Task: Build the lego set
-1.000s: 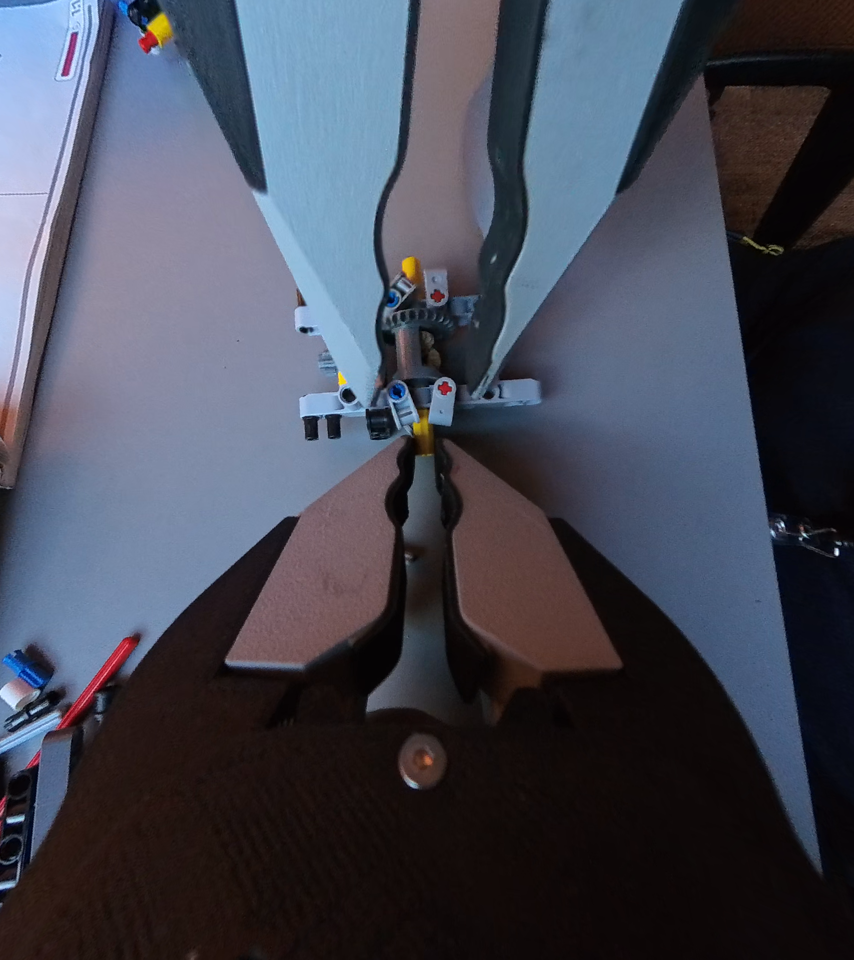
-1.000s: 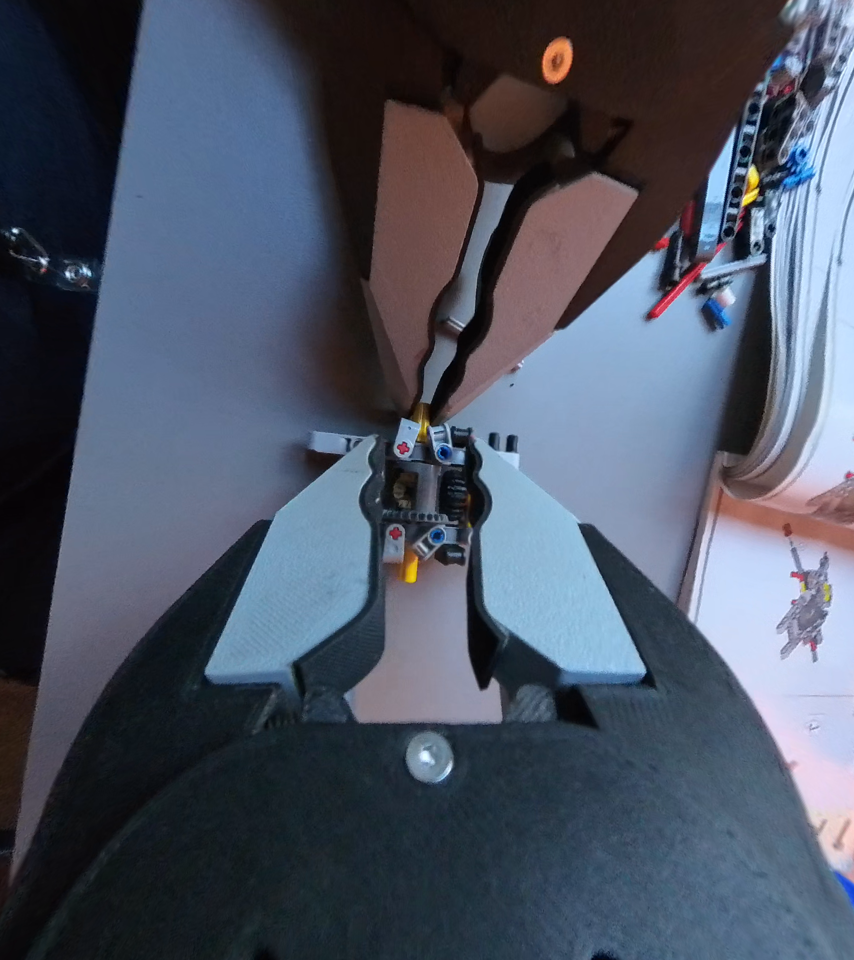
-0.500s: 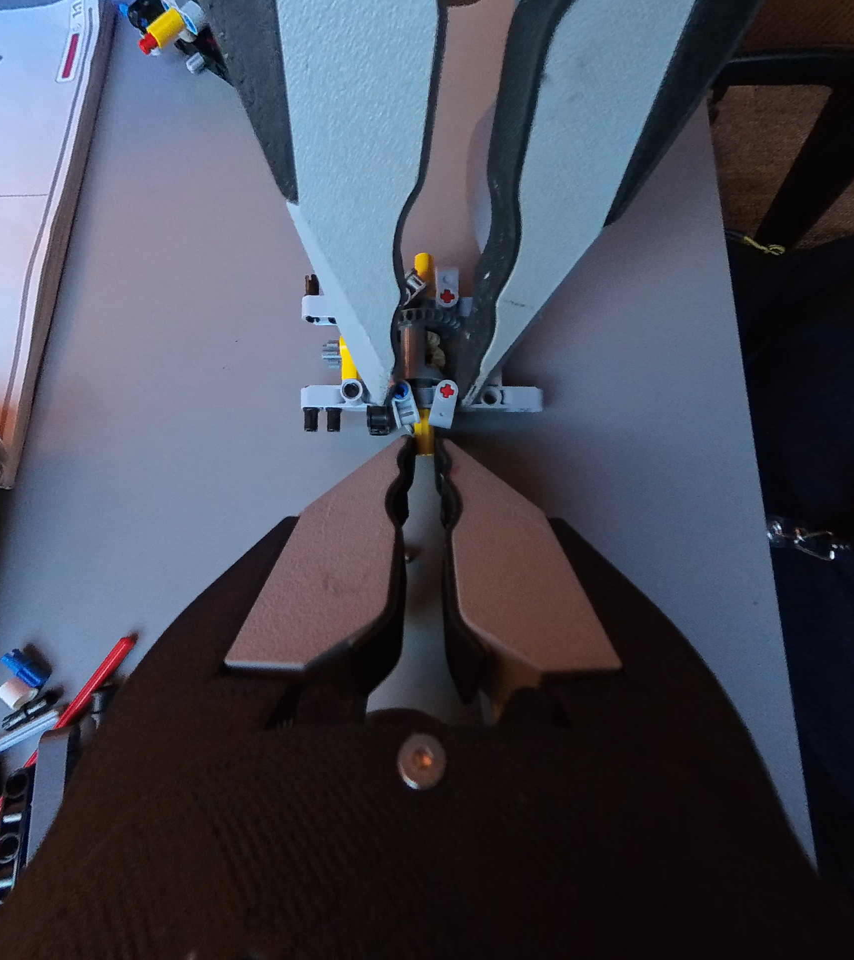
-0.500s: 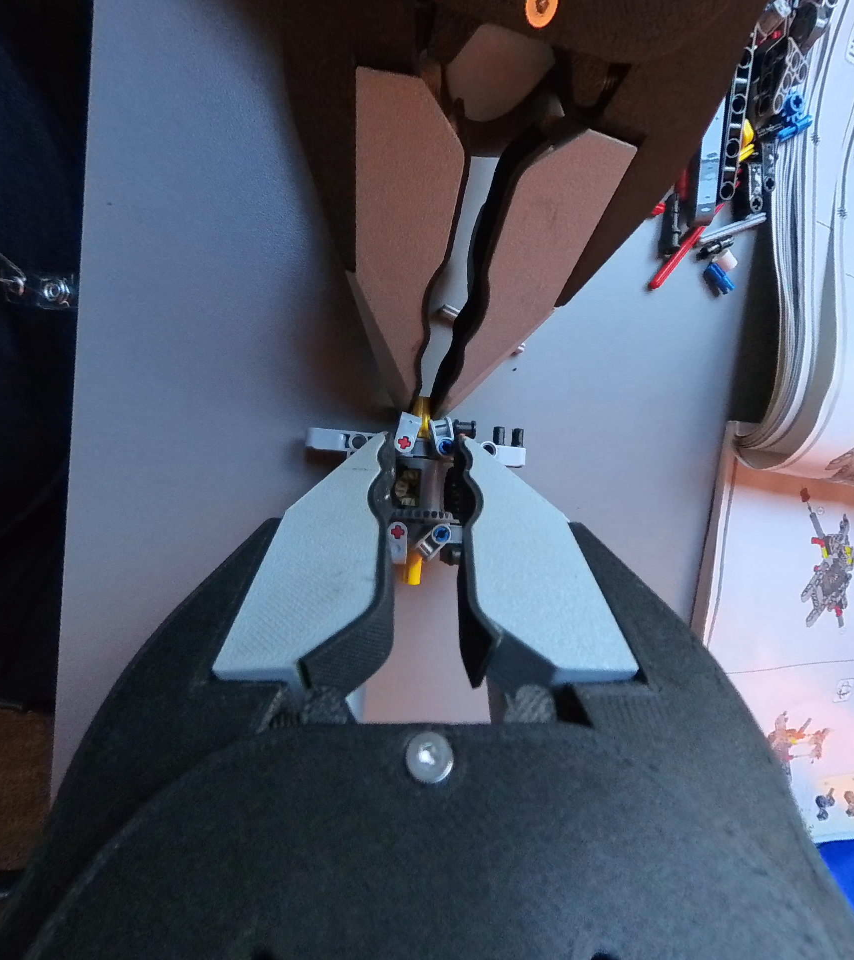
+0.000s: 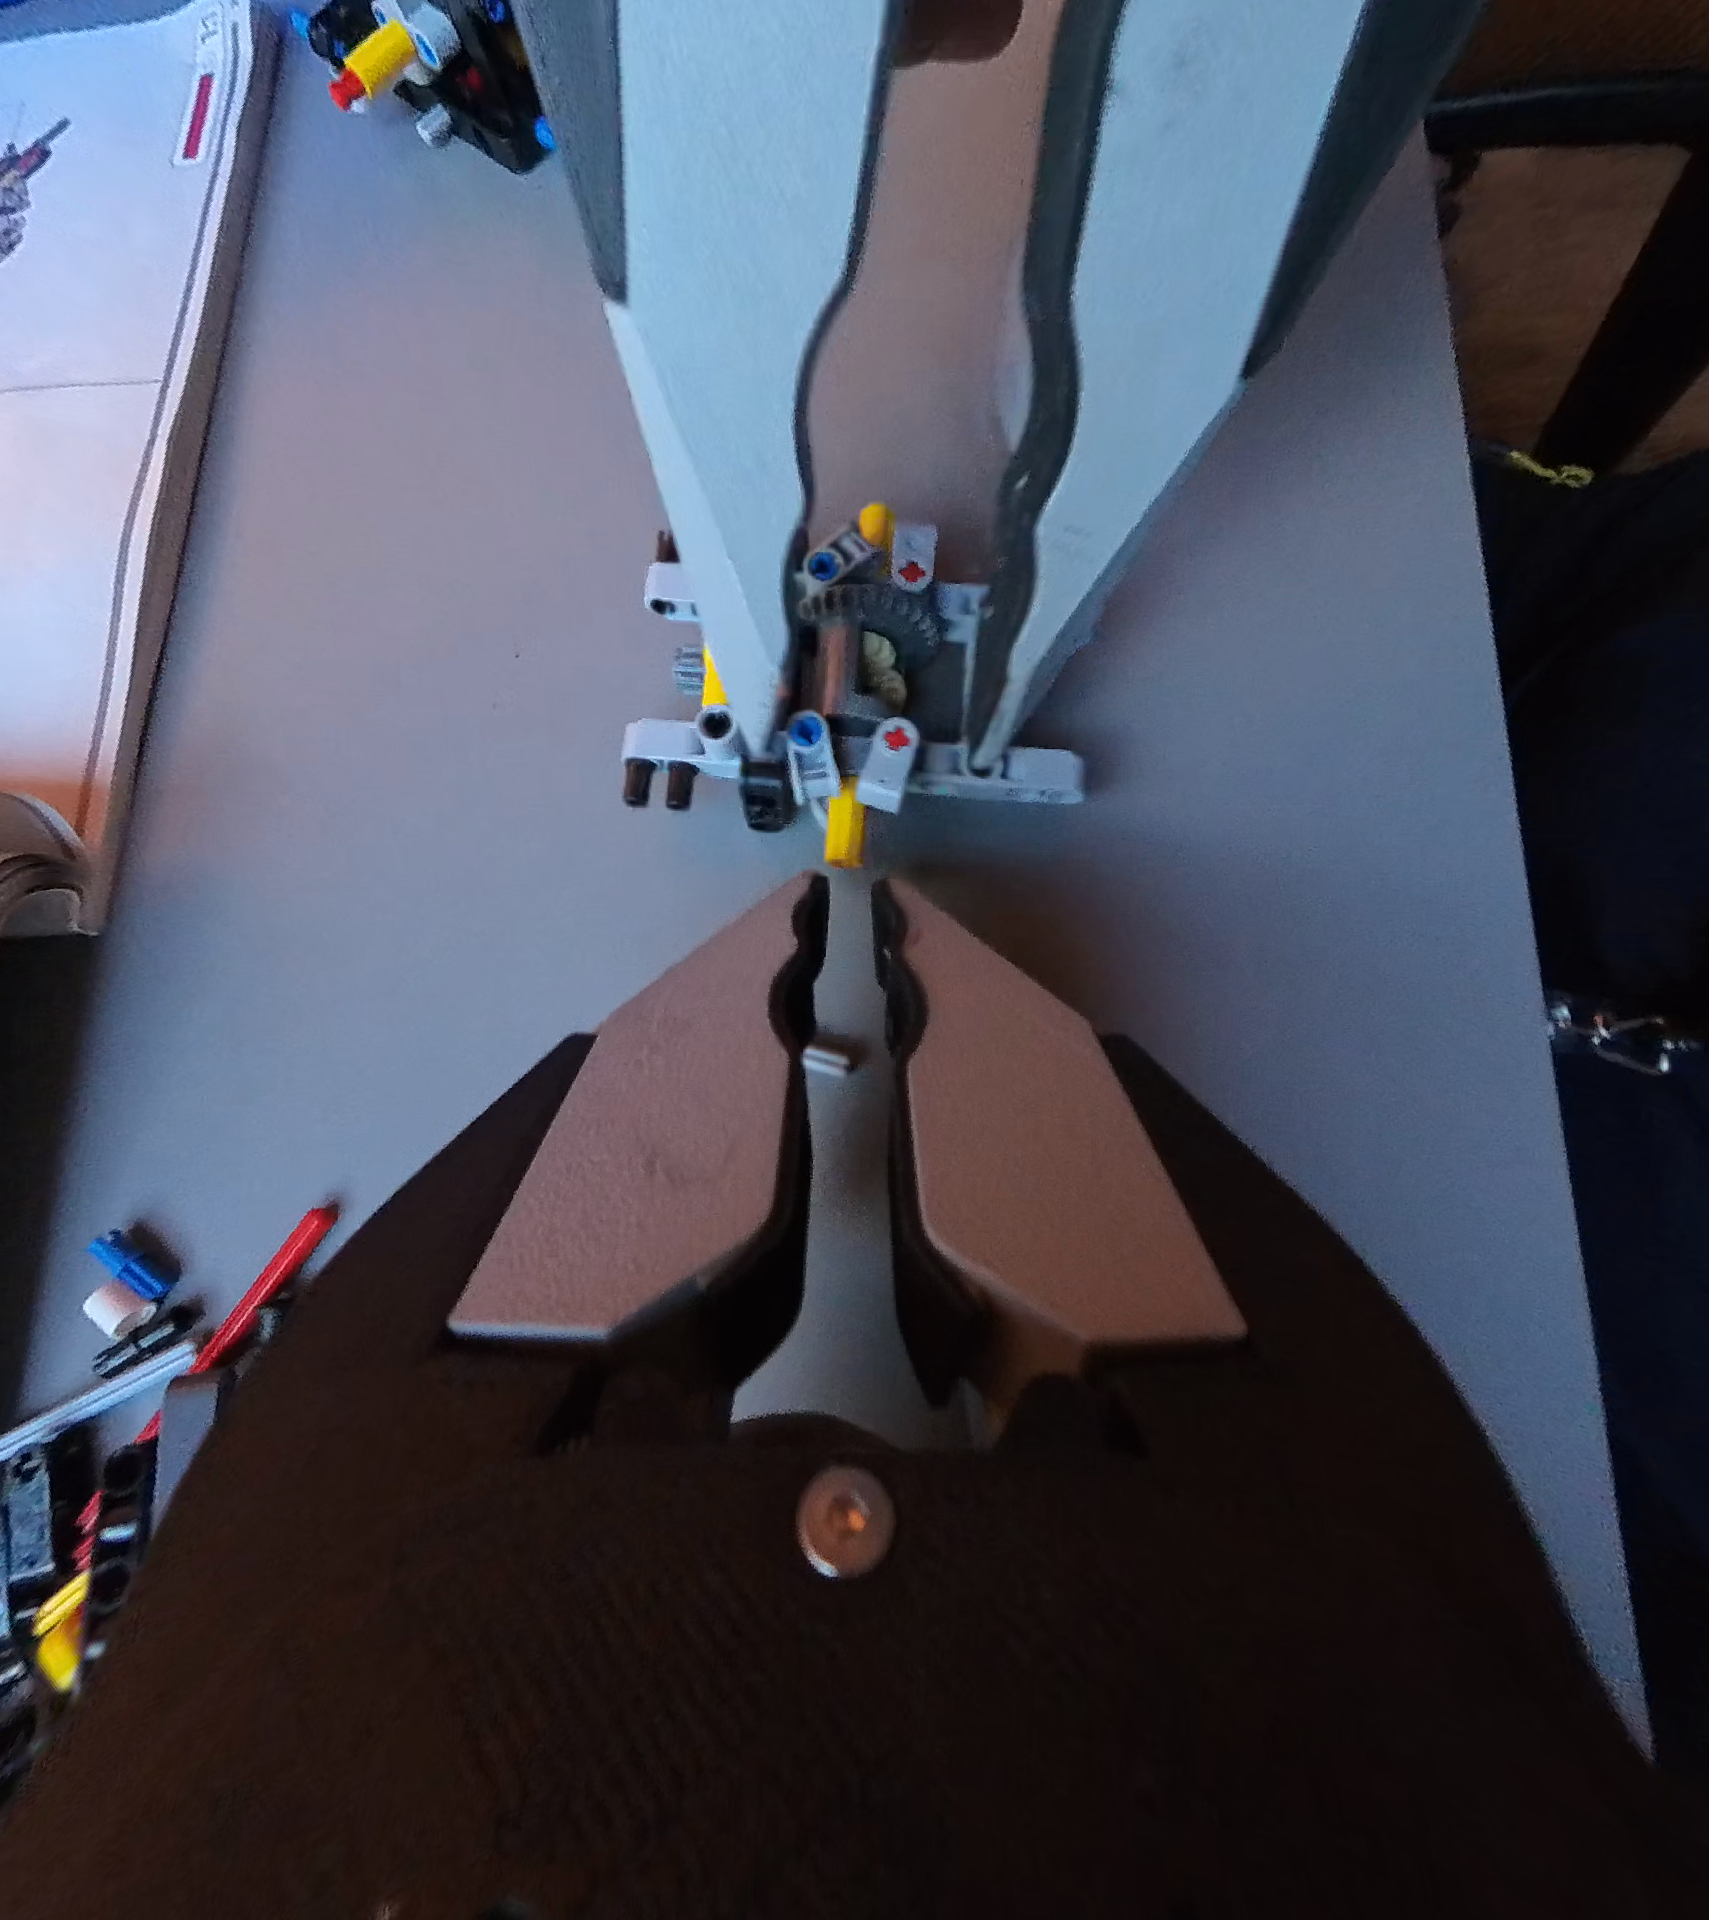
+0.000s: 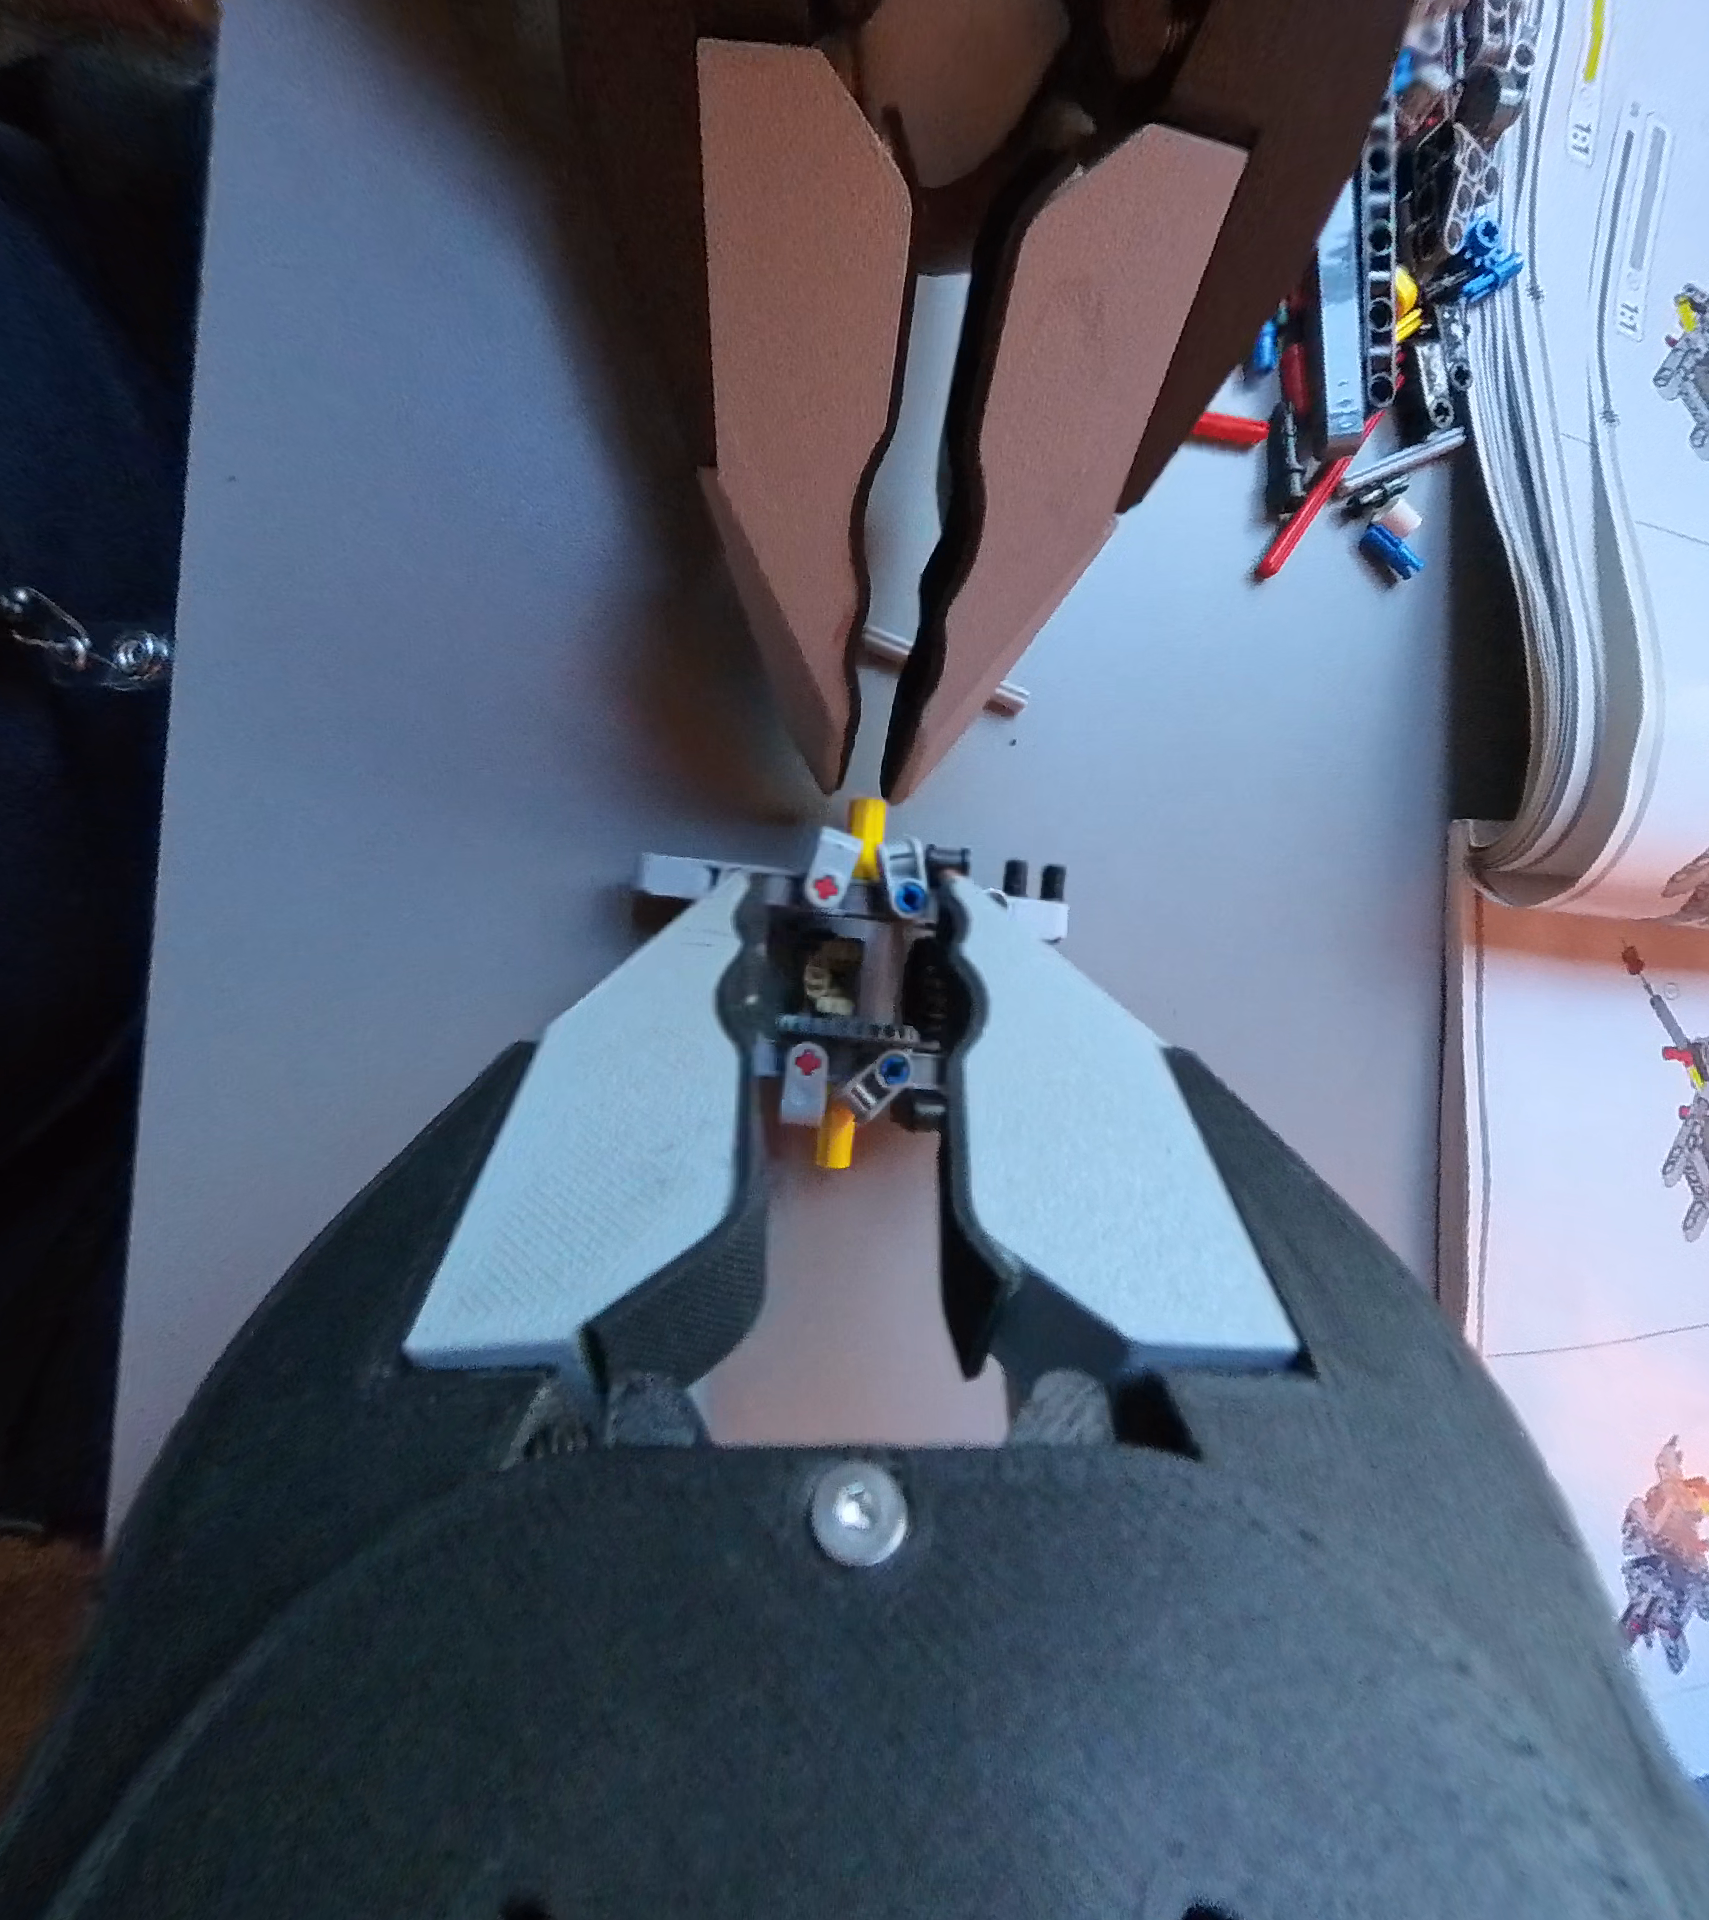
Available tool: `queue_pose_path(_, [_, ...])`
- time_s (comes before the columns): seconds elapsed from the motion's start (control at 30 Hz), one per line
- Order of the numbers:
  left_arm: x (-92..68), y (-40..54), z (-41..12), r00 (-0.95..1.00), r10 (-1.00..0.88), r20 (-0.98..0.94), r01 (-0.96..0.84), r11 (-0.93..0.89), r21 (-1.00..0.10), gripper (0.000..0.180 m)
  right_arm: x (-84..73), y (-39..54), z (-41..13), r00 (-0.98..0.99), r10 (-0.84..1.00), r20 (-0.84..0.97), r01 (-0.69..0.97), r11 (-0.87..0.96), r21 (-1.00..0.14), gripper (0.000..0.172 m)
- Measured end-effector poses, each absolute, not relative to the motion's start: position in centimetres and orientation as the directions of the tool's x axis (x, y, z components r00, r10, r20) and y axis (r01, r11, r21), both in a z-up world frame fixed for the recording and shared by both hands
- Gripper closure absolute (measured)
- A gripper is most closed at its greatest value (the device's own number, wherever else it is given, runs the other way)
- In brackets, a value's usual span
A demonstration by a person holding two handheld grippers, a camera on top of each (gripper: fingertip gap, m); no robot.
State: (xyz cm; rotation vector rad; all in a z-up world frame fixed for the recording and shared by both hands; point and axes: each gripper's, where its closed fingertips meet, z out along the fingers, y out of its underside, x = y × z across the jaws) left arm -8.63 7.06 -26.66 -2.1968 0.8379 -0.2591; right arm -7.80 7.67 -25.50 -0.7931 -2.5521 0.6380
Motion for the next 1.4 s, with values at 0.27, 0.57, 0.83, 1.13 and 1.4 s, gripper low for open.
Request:
queue_pose_path(0.27, [-8.9, 7.1, -25.1, 0.784, -0.621, -0.012, -0.407, -0.5, -0.764, 0.176, -7.4, 7.5, -24.5, -0.721, 0.669, 0.181, 0.411, 0.622, -0.666, 0.129])
queue_pose_path(0.57, [-8.2, 8.0, -24.8, 0.804, -0.591, 0.057, -0.317, -0.509, -0.8, 0.175, -6.1, 11.0, -23.3, -0.585, 0.81, 0.043, 0.496, 0.399, -0.771, 0.138])
queue_pose_path(0.83, [-7.5, 7.9, -24.8, 0.789, -0.614, -0.022, -0.392, -0.475, -0.788, 0.172, -4.3, 11.2, -24.6, -0.576, 0.817, -0.006, 0.521, 0.362, -0.773, 0.155])
queue_pose_path(1.13, [-7.4, 7.3, -25.5, 0.778, -0.628, -0.009, -0.411, -0.499, -0.763, 0.173, -5.0, 10.7, -24.7, -0.594, 0.804, -0.01, 0.501, 0.361, -0.786, 0.153])
queue_pose_path(1.4, [-15.6, 4.1, -24.9, 0.887, -0.46, -0.047, -0.373, -0.652, -0.661, 0.166, -4.7, 12.1, -23.4, -0.496, 0.865, -0.074, 0.514, 0.224, -0.828, 0.123])
